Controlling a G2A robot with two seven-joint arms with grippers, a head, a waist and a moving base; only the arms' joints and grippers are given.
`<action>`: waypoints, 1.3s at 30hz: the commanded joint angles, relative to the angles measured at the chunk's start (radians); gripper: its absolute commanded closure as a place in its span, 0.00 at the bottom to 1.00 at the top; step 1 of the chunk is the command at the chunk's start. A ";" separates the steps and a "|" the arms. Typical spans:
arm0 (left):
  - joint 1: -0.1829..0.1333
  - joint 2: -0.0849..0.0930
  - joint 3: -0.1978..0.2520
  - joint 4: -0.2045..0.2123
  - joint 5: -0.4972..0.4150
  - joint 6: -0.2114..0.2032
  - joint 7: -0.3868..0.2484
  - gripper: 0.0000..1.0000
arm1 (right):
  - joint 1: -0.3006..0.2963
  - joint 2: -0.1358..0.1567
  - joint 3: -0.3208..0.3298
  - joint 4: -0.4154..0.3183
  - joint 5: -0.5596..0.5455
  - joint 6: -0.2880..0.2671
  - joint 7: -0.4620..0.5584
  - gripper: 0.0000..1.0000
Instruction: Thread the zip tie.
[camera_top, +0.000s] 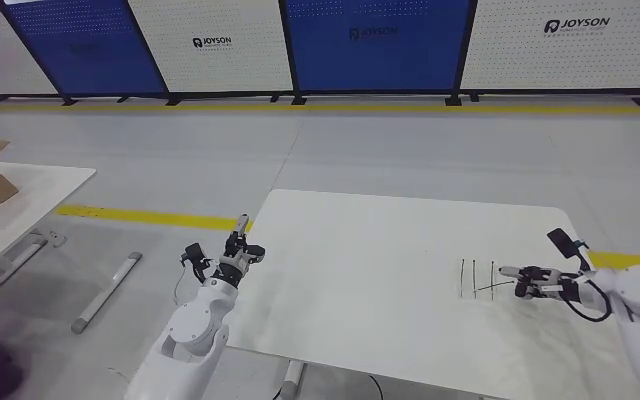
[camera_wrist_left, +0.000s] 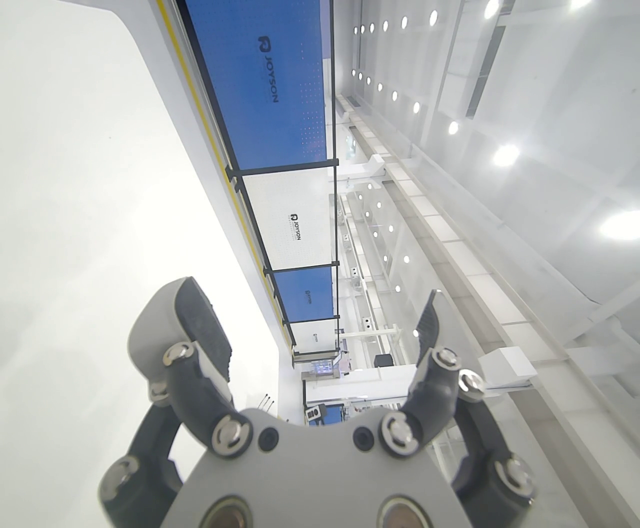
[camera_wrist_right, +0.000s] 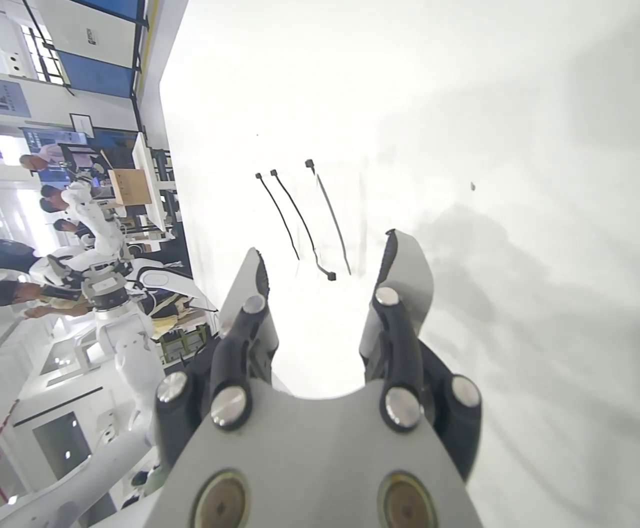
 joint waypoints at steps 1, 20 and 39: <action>0.000 0.000 0.000 0.000 0.000 0.000 0.000 0.00 | 0.004 0.001 -0.002 0.006 0.001 -0.001 0.000 0.56; 0.000 0.000 0.000 0.000 0.000 0.000 0.000 0.00 | 0.012 0.010 -0.025 0.014 0.018 -0.006 0.016 0.79; 0.000 0.000 0.000 0.000 0.000 0.000 0.000 0.00 | -0.096 0.057 0.094 -0.141 0.061 -0.051 0.024 1.00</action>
